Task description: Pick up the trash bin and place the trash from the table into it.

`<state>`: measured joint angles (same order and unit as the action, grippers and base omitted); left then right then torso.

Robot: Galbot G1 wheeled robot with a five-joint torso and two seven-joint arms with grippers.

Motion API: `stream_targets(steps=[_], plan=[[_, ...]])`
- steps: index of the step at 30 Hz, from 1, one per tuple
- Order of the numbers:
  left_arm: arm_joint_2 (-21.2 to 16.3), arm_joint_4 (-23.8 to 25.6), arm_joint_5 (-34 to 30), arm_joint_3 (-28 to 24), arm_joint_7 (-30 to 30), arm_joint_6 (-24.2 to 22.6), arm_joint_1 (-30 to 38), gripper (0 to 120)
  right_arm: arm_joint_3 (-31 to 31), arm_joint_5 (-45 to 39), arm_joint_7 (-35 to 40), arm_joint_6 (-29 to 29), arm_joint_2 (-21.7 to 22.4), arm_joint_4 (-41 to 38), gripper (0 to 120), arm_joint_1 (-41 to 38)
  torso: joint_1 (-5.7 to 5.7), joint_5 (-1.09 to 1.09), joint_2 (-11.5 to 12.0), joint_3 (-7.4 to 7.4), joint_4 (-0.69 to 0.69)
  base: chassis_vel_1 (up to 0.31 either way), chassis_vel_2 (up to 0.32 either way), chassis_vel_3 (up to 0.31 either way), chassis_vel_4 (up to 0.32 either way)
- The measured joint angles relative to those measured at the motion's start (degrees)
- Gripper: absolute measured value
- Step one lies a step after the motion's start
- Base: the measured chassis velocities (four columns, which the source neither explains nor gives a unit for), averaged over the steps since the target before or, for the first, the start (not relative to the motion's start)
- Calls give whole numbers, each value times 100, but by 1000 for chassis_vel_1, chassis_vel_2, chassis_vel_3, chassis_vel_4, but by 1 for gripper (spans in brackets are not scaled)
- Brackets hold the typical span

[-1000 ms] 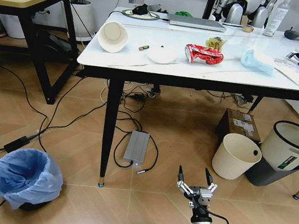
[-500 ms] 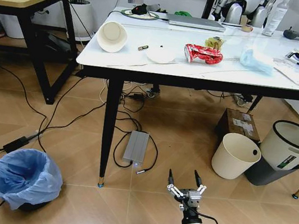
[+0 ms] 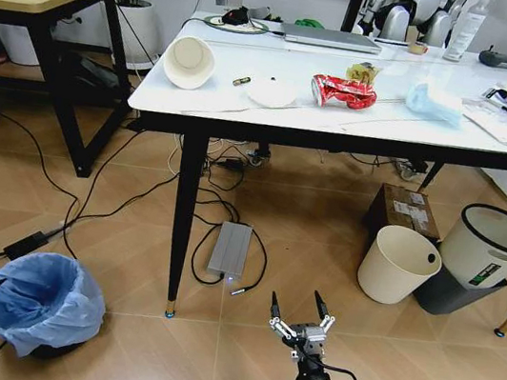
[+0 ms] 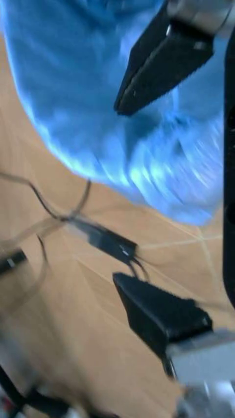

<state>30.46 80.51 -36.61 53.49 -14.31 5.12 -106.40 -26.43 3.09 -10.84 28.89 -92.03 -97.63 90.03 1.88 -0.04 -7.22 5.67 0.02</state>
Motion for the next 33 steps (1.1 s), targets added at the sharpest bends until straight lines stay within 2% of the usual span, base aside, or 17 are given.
stream_targets(steps=[1,2,8,14,23,33], plan=[[68,-127,-86,0,49,-51,75,99,2,7,0,0,0,0,100,2,0,-1,0,0,-1,0,0,0,0],[68,-127,-86,0,49,-51,75,99,2,7,0,0,0,0,100,2,0,-1,0,0,-1,0,0,0,0],[146,-866,-396,-256,57,-263,633,100,42,27,1,-23,3,30,100,-29,0,-2,-1,0,-4,0,0,0,0],[108,-889,-806,-449,-141,-616,980,97,83,64,3,-37,6,95,100,-58,0,-4,0,0,-5,0,0,0,0],[195,-582,-1082,-738,-243,-1006,1354,98,88,40,9,-71,6,127,100,-95,0,-2,0,0,-6,0,0,0,0],[281,-524,-1052,-871,-250,-1307,1398,94,88,-8,15,-93,2,199,100,-177,0,-2,0,0,-3,0,0,0,0]])
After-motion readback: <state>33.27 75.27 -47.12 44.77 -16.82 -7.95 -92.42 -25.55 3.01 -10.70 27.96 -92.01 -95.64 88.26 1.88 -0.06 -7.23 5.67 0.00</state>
